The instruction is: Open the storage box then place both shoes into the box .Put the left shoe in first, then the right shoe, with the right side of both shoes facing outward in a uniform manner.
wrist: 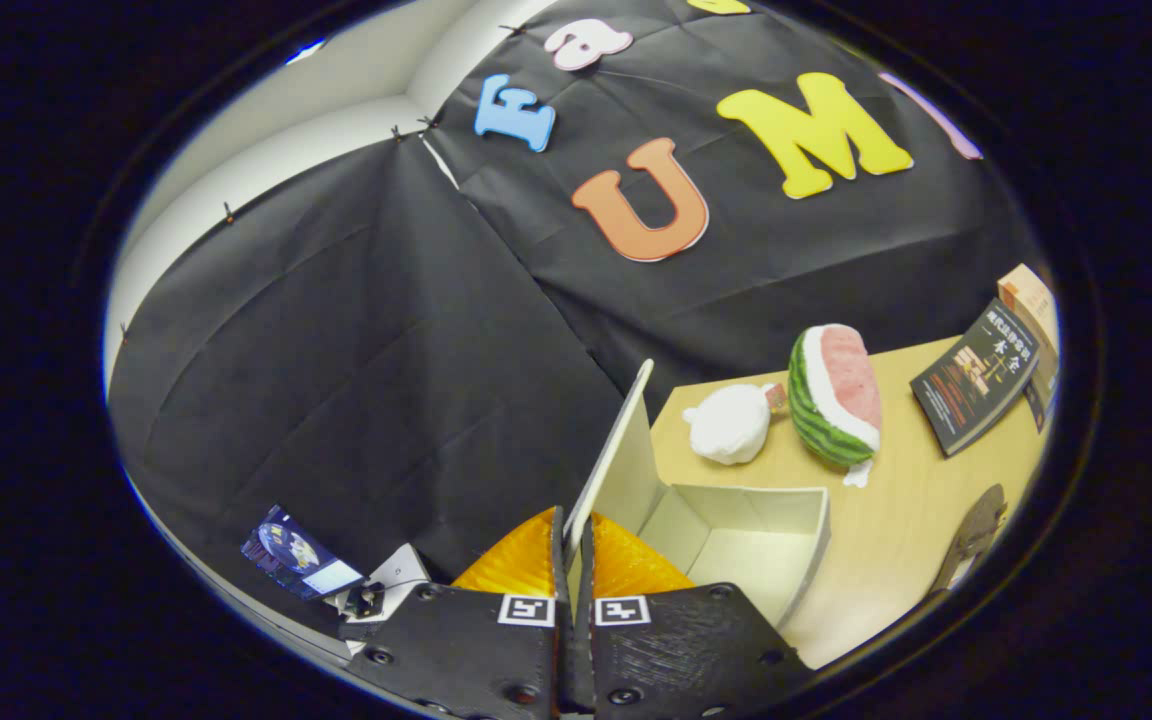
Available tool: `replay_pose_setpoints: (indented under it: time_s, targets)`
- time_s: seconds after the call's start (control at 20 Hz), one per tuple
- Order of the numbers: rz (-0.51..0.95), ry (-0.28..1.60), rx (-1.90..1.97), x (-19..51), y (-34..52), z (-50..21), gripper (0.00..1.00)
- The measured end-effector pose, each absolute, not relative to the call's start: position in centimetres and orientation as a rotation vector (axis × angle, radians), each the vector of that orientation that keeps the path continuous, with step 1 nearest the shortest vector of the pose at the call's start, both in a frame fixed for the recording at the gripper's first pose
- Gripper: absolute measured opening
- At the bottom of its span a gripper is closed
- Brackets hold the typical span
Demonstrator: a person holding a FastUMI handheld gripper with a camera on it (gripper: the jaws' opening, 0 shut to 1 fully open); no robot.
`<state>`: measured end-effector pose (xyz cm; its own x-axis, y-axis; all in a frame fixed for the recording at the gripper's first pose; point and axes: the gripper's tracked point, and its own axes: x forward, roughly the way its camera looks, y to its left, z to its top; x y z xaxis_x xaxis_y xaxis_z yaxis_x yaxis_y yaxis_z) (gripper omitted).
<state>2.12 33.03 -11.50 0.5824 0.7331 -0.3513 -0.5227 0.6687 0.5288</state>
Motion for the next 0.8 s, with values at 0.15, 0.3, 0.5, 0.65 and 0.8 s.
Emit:
replay_pose_setpoints:
  time_s: [0.15, 0.3, 0.5, 0.65, 0.8]
  targets:
    - [0.792, 0.562, 0.309, 2.2, 37.1, -10.4, 0.04]
    - [0.81, 0.554, 0.25, 1.8, 39.9, -10.4, 0.14]
    - [0.808, 0.532, 0.209, 2.3, 43.1, -10.8, 0.27]
    - [0.802, 0.498, 0.15, 2.8, 44.9, -10.9, 0.41]
    - [0.811, 0.483, 0.124, 2.6, 46.6, -10.8, 0.49]
